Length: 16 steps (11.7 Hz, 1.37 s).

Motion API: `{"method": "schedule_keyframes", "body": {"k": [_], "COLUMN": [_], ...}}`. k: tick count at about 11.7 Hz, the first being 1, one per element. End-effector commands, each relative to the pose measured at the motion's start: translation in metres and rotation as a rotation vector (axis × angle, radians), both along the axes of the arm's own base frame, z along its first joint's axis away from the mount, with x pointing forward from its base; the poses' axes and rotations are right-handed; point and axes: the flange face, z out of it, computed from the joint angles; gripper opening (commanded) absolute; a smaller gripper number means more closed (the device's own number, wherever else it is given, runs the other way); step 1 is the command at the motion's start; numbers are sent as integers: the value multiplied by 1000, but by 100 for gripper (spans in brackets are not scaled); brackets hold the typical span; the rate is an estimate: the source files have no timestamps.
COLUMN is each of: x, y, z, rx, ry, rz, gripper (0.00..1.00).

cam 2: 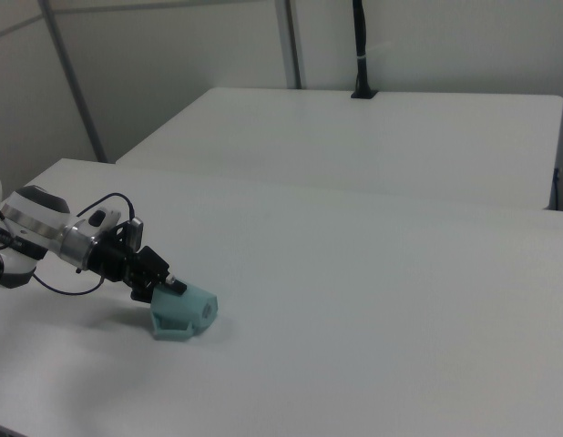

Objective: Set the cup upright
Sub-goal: 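Close the gripper on the cup's rim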

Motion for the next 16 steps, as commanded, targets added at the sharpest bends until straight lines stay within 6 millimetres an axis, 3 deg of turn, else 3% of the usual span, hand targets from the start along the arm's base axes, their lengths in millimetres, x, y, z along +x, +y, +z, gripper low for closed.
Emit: {"method": "schedule_keyframes", "body": {"k": [1,4,6,7,10,13,16], "x": [-4,-7,-7,-3,19,27,36], "y": [-2,-8,-5,-6,-29,-50,-105], "z": [-11,-26,-20,-5,64,118,184], "rx": [28,18,40,74,214,359,569], "ry": [-13,9,-3,-22,-62,-99,-158], "rz": [33,51,56,53,5,-71,-155], "gripper": [0,0,0,0,0,0,0]}}
